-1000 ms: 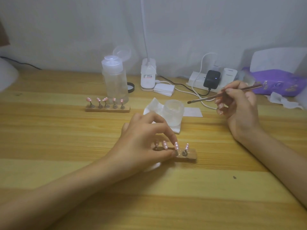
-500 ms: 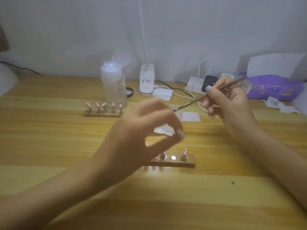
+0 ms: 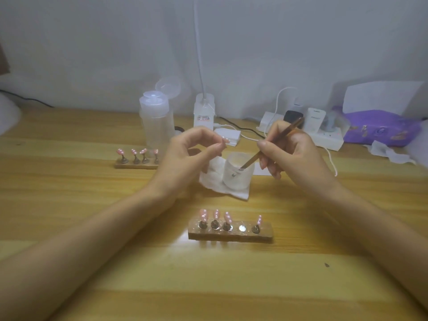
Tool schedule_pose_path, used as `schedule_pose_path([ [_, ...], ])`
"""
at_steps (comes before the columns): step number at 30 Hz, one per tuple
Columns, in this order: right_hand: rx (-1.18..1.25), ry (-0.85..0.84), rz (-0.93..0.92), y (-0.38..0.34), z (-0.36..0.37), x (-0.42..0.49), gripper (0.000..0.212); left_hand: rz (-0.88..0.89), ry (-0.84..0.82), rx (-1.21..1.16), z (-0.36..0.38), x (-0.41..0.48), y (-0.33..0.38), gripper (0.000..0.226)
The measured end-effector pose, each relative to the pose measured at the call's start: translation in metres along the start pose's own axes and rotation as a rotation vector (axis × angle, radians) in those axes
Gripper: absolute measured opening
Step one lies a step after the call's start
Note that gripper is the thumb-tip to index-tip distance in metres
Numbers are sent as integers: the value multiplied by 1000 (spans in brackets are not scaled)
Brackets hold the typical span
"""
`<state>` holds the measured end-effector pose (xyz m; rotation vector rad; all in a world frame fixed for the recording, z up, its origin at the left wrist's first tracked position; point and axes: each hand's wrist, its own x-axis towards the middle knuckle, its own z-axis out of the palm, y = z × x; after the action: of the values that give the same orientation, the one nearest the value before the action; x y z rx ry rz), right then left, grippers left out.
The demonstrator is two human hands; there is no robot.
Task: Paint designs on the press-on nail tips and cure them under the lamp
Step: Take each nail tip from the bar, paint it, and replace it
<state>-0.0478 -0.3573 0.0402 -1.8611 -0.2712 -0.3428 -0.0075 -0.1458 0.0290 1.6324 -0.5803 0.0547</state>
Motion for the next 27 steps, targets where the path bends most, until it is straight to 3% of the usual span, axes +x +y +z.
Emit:
schedule_pose_path([
  [12,408,300,159,19,-1,-9,22,18,19,17,-4,-5,-20,12],
  [27,549,365,201,26,-5,-9,27,12,29,109,-2,-4,-26,6],
])
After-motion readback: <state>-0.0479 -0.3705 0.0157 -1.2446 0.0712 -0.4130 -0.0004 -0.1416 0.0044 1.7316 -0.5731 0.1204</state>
